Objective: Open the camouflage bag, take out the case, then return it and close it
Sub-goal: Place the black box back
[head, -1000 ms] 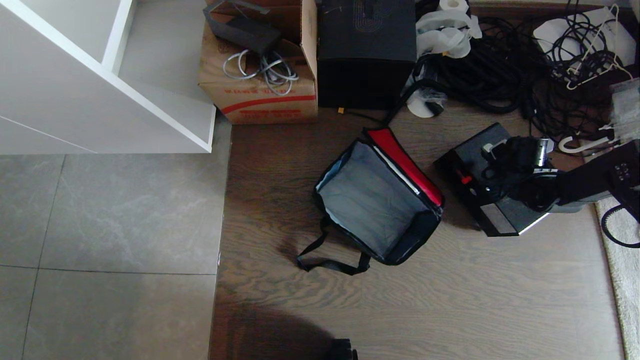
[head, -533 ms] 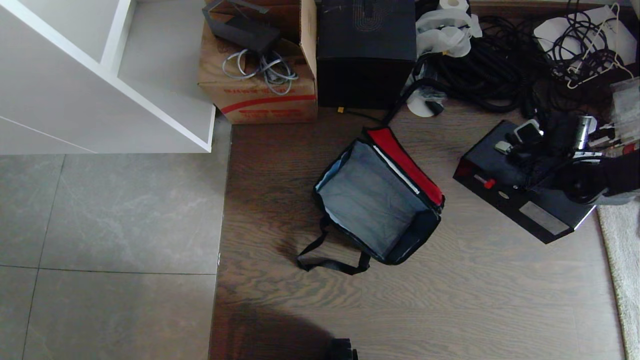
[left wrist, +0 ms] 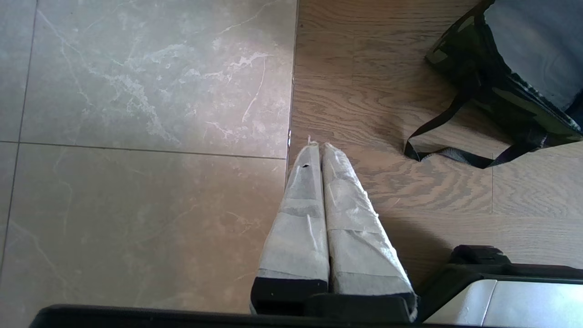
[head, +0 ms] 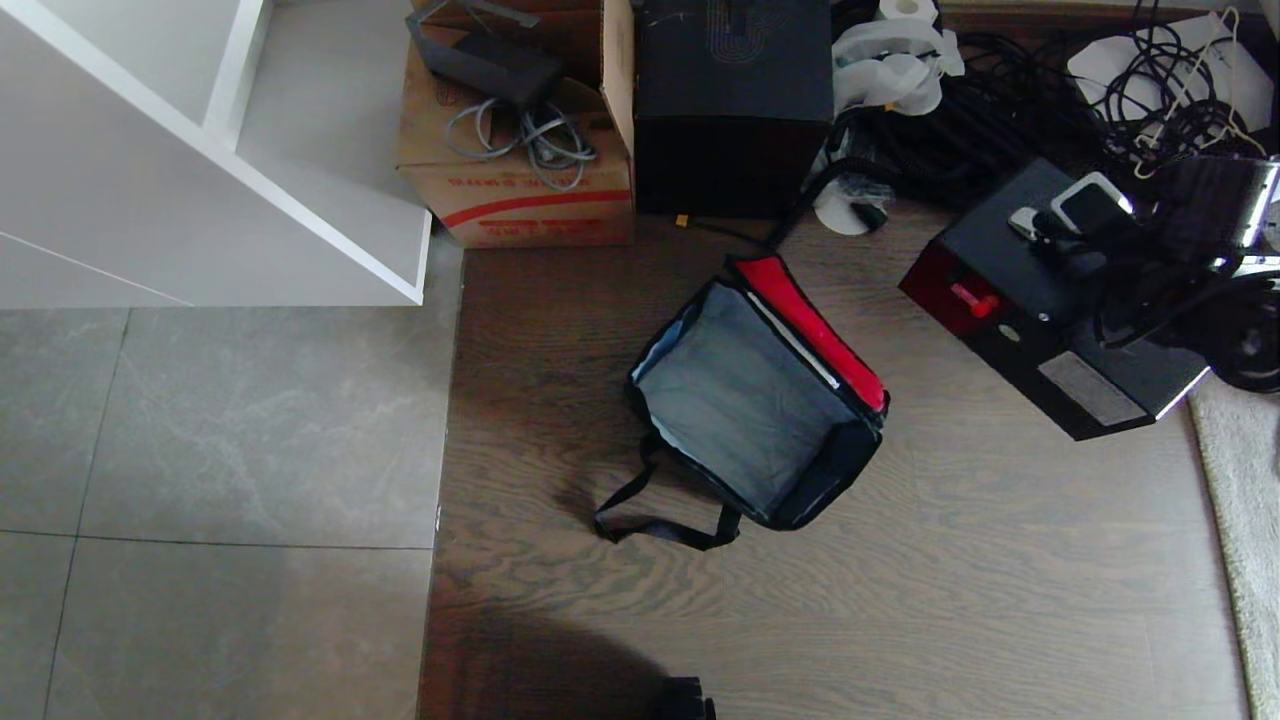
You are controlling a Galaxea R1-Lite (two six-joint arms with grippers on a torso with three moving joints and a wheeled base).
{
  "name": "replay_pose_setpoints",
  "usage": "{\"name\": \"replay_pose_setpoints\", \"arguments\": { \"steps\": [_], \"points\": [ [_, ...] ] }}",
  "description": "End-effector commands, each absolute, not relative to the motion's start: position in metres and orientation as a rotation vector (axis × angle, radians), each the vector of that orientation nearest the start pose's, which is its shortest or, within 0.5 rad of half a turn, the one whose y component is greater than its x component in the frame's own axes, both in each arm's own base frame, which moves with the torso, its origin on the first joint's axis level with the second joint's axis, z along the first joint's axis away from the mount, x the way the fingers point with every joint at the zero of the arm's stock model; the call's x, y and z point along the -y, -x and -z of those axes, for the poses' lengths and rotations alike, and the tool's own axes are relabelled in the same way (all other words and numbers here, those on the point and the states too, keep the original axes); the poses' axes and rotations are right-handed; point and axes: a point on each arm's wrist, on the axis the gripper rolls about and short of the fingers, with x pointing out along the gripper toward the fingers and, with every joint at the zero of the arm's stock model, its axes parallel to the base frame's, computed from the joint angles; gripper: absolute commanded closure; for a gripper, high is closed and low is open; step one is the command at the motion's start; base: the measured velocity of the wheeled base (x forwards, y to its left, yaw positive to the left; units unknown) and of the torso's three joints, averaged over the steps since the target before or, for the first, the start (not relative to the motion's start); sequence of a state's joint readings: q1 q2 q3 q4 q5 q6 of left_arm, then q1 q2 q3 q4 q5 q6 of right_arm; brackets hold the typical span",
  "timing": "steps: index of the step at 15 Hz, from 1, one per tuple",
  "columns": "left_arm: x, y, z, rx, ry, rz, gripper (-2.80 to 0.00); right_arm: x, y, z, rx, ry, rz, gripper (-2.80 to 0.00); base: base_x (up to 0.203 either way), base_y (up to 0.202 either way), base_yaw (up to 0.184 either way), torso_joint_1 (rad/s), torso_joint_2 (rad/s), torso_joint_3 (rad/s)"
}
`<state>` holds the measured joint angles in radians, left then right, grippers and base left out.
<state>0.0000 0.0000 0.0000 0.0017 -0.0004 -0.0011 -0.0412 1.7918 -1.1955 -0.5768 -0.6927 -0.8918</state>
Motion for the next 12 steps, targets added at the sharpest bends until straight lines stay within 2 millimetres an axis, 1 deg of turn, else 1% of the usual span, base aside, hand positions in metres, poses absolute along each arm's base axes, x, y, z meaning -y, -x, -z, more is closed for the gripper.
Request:
{"name": "replay_pose_setpoints", "arguments": {
  "steps": [1, 7, 9, 11, 12],
  "points": [
    [0.000, 0.023, -0.075, -0.002, 0.002, 0.000, 0.00, 0.014, -0.332, -0.274, -0.279, 0.850, 0.661, 0.00, 0.000, 0.000, 0.000, 0.000, 0.00, 0.000],
    [0.000, 0.023, -0.075, -0.002, 0.002, 0.000, 0.00, -0.031, -0.313, -0.286, -0.187, 0.845, 0.546, 0.00, 0.000, 0.000, 0.000, 0.000, 0.00, 0.000],
    [0.000, 0.023, -0.075, -0.003, 0.002, 0.000, 0.00, -0.045, -0.307, -0.285, -0.170, 0.847, 0.503, 0.00, 0.000, 0.000, 0.000, 0.000, 0.00, 0.000],
    [0.000, 0.023, -0.075, -0.002, 0.002, 0.000, 0.00, -0.056, -0.306, -0.284, -0.152, 0.844, 0.471, 0.00, 0.000, 0.000, 0.000, 0.000, 0.00, 0.000],
    [0.000, 0.023, -0.075, -0.003, 0.002, 0.000, 0.00, -0.058, -0.307, -0.282, -0.153, 0.843, 0.466, 0.00, 0.000, 0.000, 0.000, 0.000, 0.00, 0.000]
  ]
}}
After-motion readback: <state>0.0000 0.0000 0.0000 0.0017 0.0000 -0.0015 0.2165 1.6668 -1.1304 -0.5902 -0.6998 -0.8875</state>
